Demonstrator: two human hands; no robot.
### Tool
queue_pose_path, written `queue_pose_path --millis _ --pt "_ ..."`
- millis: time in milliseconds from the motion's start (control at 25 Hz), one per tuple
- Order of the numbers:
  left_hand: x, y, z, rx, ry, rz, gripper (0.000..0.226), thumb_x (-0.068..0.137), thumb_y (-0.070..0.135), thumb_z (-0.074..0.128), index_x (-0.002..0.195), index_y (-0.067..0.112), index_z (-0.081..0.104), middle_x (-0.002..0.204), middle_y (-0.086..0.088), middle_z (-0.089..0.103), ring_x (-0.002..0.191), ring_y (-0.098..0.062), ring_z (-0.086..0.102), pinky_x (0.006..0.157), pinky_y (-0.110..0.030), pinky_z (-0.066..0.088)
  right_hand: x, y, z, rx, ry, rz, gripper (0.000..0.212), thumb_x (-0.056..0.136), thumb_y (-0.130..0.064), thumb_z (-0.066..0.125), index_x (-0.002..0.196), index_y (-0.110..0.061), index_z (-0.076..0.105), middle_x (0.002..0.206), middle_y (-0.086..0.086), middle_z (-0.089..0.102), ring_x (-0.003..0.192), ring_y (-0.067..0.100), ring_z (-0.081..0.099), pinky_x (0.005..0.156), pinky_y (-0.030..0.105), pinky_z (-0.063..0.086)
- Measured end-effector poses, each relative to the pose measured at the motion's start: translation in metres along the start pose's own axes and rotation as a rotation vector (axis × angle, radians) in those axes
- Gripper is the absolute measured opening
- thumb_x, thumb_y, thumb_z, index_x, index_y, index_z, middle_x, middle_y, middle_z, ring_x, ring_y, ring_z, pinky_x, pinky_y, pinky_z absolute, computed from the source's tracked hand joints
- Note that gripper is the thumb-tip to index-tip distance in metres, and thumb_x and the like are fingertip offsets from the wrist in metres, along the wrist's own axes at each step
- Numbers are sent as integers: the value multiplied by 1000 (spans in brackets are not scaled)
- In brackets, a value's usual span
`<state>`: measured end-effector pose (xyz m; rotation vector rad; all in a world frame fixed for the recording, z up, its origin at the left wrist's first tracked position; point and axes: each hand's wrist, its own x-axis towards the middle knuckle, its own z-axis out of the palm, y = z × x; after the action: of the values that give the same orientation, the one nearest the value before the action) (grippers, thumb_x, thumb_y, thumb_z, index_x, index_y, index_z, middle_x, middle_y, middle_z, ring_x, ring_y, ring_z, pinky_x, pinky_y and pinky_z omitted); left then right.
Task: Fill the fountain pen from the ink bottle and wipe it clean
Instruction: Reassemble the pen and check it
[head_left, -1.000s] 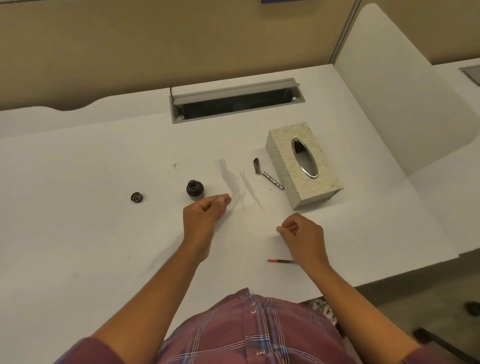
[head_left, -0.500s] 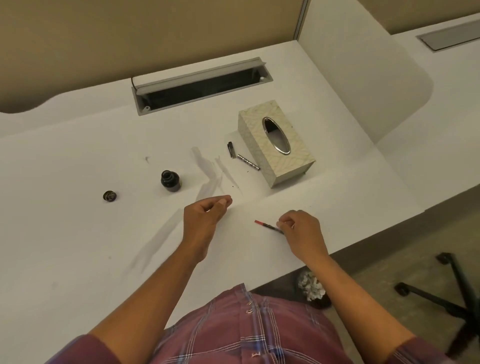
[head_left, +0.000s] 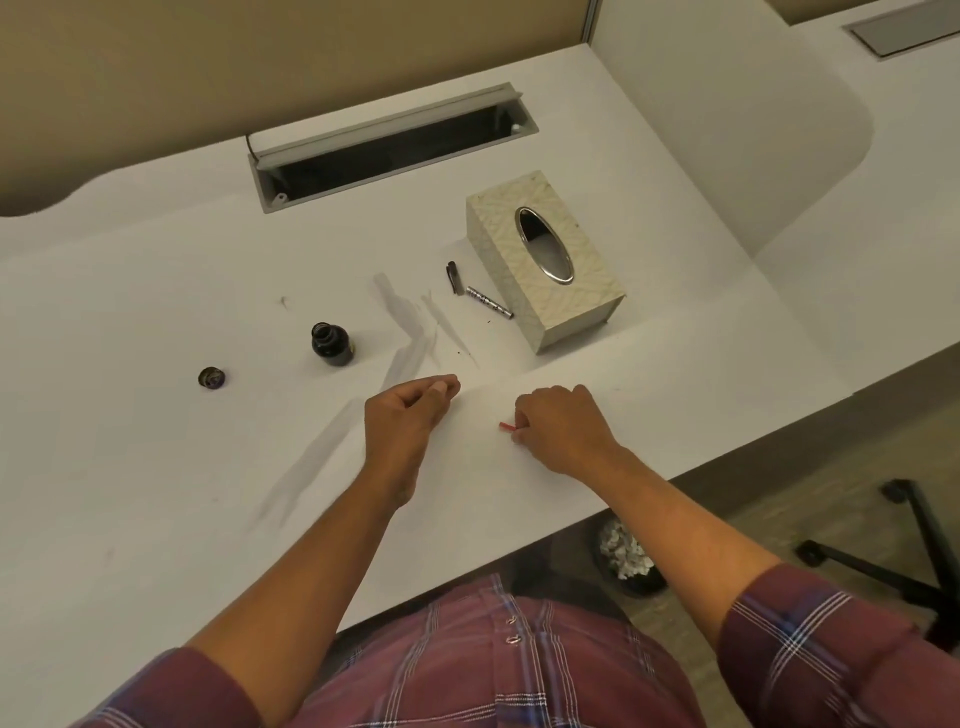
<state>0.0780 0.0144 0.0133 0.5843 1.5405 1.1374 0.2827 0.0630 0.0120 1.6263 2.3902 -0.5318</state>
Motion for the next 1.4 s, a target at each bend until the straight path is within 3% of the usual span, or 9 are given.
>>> queue_pose_path --millis 120,200,280,400,480,760,880,1160,1400 --pt "3 1 -7 -18 21 7 18 104 13 70 109 18 87 113 -3 87 115 -19 80 111 -43 58 4 9 -25 541 -37 139 17 91 -35 73 90 -19 71 90 -4 71 86 17 67 78 35 52" --pt "4 1 -10 -41 25 13 18 104 13 70 109 17 87 113 -4 87 115 -20 80 111 -43 58 6 15 -46 832 8 190 14 89 -28 77 91 -15 73 82 -3 70 76 11 65 67 25 50" --pt "3 -1 -11 -61 22 19 18 104 12 70 110 15 86 112 -5 87 116 -20 80 112 -43 57 6 19 -62 1040 31 198 18 89 -25 77 103 -15 73 83 6 70 70 7 62 68 20 48" --pt "3 -1 -9 -73 9 31 18 104 12 70 112 13 86 114 -6 87 117 -20 80 113 -44 57 4 17 -78 1179 38 160 34 93 -23 72 126 -21 66 93 14 75 66 4 61 70 22 47" --pt "1 0 -8 -80 1 34 18 103 12 70 113 13 86 115 -5 87 118 -20 79 114 -45 56 4 13 -83 1249 44 150 36 95 -19 67 130 -25 64 89 10 74 66 6 60 71 24 44" --pt "-5 10 -3 9 10 95 19 99 15 76 111 24 88 114 8 87 115 -9 78 109 -36 58 2 -8 -79 1572 99 230 23 92 -20 72 114 -21 66 88 -2 78 78 17 64 71 35 41" --pt "-8 14 2 -16 -6 120 18 98 16 79 110 27 88 114 10 86 114 -6 77 106 -32 57 -2 -25 -66 1720 66 291 17 93 -18 72 106 -19 61 98 5 81 78 17 63 68 33 42" --pt "-7 18 2 -200 -60 119 17 101 17 76 112 23 87 126 3 84 130 -14 72 116 -43 50 -16 -59 -35 1772 1 352 14 89 -18 76 98 -17 66 108 6 81 80 16 65 77 37 45" --pt "-4 19 -5 -307 -40 80 19 106 14 69 112 18 87 122 -7 85 126 -20 76 112 -40 54 -8 -68 -31 1415 97 305 14 90 -36 73 93 -22 73 94 -7 81 81 15 73 71 33 52"
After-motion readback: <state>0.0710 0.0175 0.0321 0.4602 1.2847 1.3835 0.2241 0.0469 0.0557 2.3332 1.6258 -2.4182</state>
